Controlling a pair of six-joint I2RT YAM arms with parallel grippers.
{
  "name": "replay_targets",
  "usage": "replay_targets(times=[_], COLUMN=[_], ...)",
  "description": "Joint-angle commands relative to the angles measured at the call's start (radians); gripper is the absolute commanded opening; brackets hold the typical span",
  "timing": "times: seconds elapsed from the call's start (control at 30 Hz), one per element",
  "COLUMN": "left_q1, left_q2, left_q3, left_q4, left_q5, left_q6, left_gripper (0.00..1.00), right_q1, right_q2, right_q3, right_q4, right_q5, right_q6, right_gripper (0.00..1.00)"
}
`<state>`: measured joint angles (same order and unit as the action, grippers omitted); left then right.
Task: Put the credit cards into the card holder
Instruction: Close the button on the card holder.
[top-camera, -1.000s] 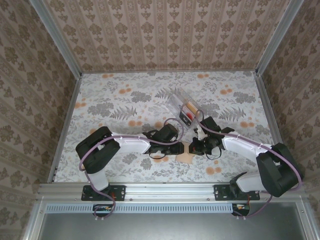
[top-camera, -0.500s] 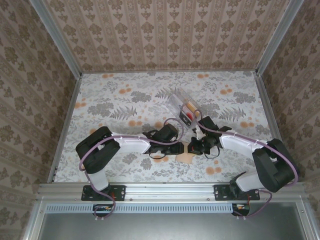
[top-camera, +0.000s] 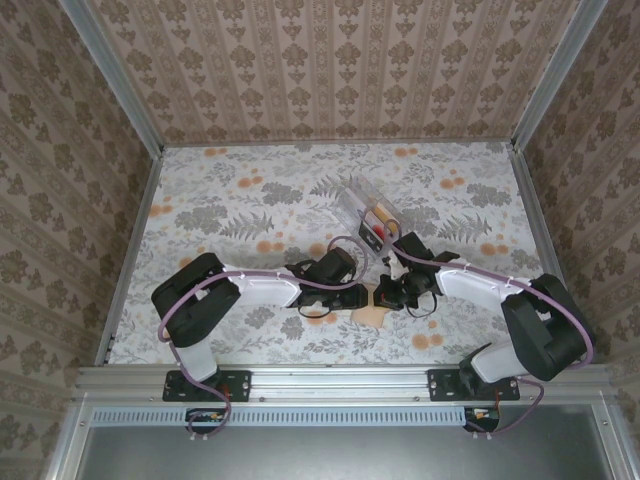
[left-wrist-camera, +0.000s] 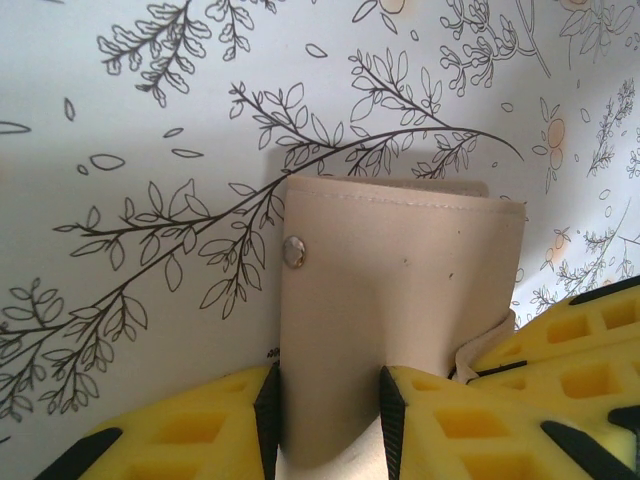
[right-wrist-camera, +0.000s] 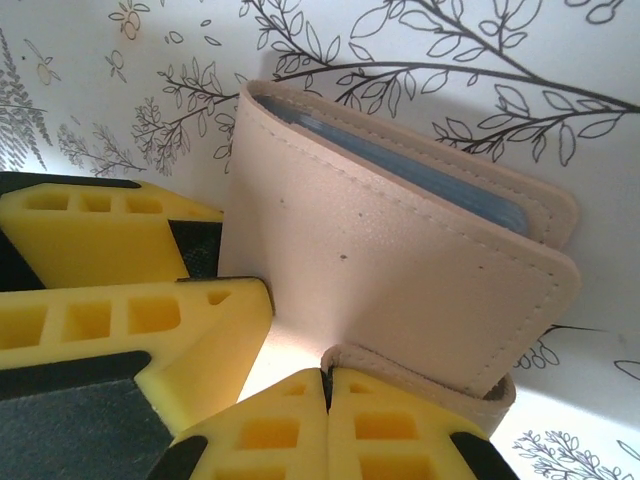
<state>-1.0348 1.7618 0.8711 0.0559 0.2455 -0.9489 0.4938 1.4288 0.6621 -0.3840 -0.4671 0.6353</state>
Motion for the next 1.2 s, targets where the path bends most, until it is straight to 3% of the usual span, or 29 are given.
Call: replay_targets(times=[0.0, 0.8, 1.17], left_q1=[-0.012, -0.012, -0.011], left_q2=[0.015, -0.015, -0.016], left_q3=[0.010, -0.004, -0.011], left_q4=[0.023, 0.037, 0.022], left_q5=[0.003, 0.019, -0.012], left_q6=[-0.017, -0.037, -0.054], left_gripper=[0.34, 0.33, 0.32], right_q1=[0.020, 0.035, 0.037], right_q2=[0.051, 0.065, -0.081], right_q3=[-0.028, 0.038, 0.056], right_q4=[-0.065, -0.126, -0.080], right_q5=[0.083, 0.181, 0.101], right_q6=[0.003, -0.007, 0.052], right_gripper=[0.00, 0.01, 0.26])
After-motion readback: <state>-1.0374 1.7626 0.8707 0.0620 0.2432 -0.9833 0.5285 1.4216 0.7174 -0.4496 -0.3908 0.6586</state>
